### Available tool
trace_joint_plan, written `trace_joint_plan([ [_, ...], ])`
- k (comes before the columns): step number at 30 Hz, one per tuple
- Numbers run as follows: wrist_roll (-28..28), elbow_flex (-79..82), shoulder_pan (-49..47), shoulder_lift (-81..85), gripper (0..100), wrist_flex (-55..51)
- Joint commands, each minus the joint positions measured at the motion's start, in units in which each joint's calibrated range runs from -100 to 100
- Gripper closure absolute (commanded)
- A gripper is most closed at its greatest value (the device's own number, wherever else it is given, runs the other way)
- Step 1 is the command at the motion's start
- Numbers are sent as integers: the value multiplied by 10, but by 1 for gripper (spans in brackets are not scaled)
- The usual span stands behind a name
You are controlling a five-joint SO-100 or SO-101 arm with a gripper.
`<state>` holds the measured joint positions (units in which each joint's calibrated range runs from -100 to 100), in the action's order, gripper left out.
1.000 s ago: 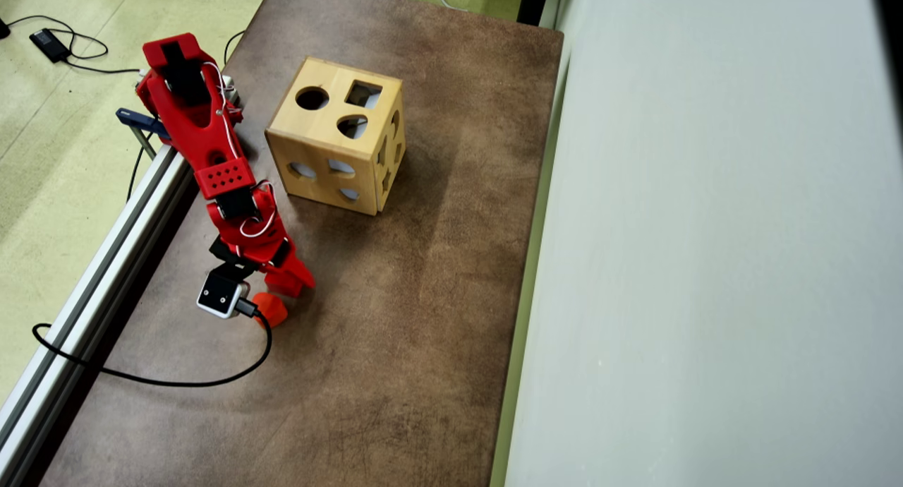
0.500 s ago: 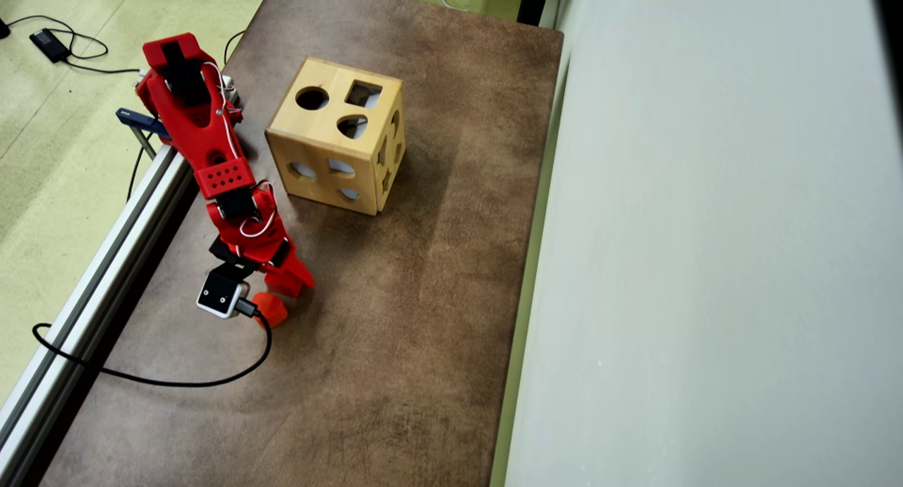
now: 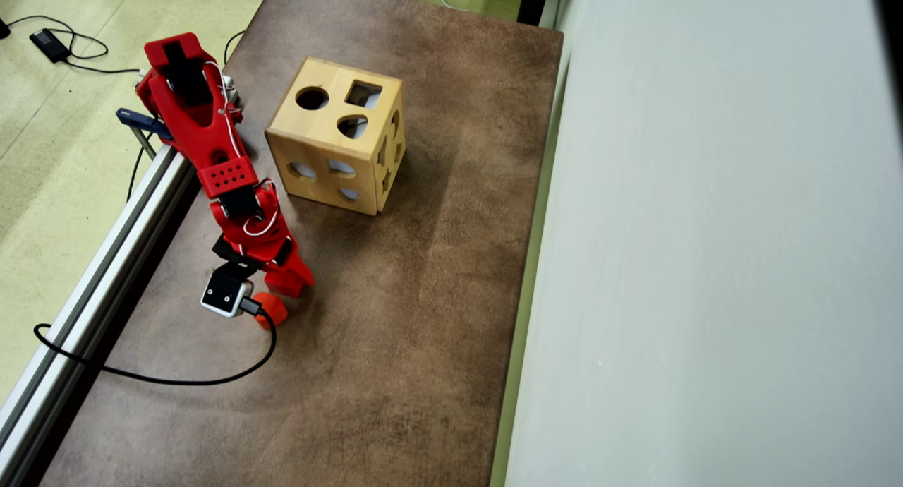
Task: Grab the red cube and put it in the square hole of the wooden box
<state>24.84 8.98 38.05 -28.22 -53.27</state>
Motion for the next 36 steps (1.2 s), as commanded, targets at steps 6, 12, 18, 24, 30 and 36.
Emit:
trace_joint_plan([
  [6,-2,-26,3,15,98,3],
  [12,-2,-27,3,50,98,-5],
  [18,-3,-27,2,163,98,-6],
  [24,-60,-27,3,298,98,-7],
  [30,-108,-37,-19,432,98,-50],
  [36,-110,-147,-98,492,98,-258],
])
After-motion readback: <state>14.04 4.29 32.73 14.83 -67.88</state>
